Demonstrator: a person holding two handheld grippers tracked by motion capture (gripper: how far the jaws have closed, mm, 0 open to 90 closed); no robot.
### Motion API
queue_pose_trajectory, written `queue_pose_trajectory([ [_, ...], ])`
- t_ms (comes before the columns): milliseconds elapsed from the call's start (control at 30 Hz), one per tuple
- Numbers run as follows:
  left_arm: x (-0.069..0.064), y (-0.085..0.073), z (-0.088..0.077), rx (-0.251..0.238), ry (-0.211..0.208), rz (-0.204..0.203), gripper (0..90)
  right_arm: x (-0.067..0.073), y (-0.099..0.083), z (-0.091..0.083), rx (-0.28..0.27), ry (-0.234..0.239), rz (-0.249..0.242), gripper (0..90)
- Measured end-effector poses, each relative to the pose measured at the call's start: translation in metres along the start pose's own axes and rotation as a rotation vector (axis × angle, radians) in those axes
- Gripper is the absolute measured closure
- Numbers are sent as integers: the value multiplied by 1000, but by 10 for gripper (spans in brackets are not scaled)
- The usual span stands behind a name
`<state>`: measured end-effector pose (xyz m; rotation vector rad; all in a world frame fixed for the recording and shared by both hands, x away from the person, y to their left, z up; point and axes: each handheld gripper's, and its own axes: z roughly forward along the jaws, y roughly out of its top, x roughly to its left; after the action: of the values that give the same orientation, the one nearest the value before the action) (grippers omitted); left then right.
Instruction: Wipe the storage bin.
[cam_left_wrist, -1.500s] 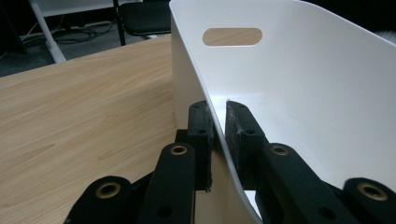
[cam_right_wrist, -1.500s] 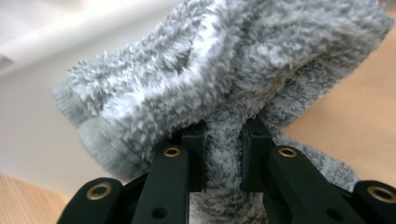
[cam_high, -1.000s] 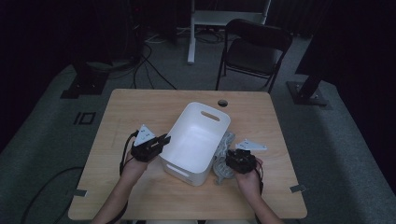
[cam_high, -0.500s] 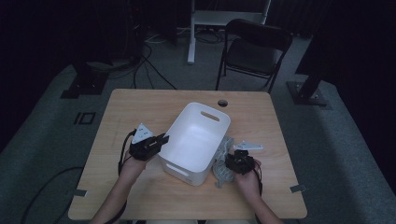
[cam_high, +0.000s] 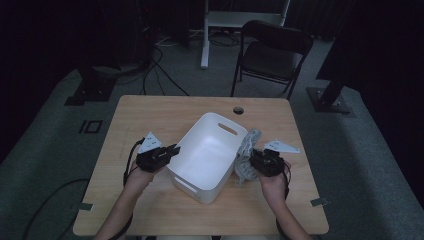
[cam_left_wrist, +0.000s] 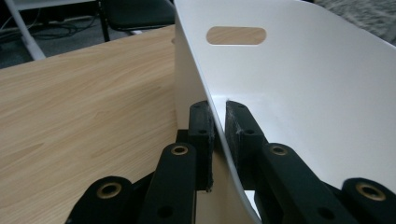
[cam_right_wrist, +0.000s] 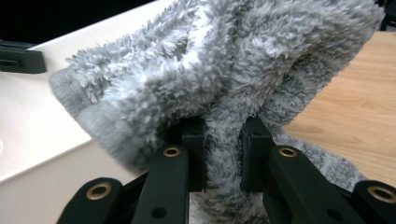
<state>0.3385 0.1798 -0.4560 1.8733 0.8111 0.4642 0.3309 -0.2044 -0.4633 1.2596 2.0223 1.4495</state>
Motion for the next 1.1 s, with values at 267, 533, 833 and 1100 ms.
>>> queue_pose_trajectory([
  [267, 0, 0, 0, -3, -13, 7, 812, -2, -11, 11, 44, -22, 5, 764],
  [533, 0, 0, 0, 0, -12, -2, 809, -15, -33, 33, 147, -47, 31, 764],
  [833, 1, 0, 0, 0, -1, -13, 805, -21, -49, 50, 234, -59, 52, 764],
  [1100, -1, 1, 2, 11, 5, -10, 810, -29, -6, 15, 32, -56, 59, 763],
])
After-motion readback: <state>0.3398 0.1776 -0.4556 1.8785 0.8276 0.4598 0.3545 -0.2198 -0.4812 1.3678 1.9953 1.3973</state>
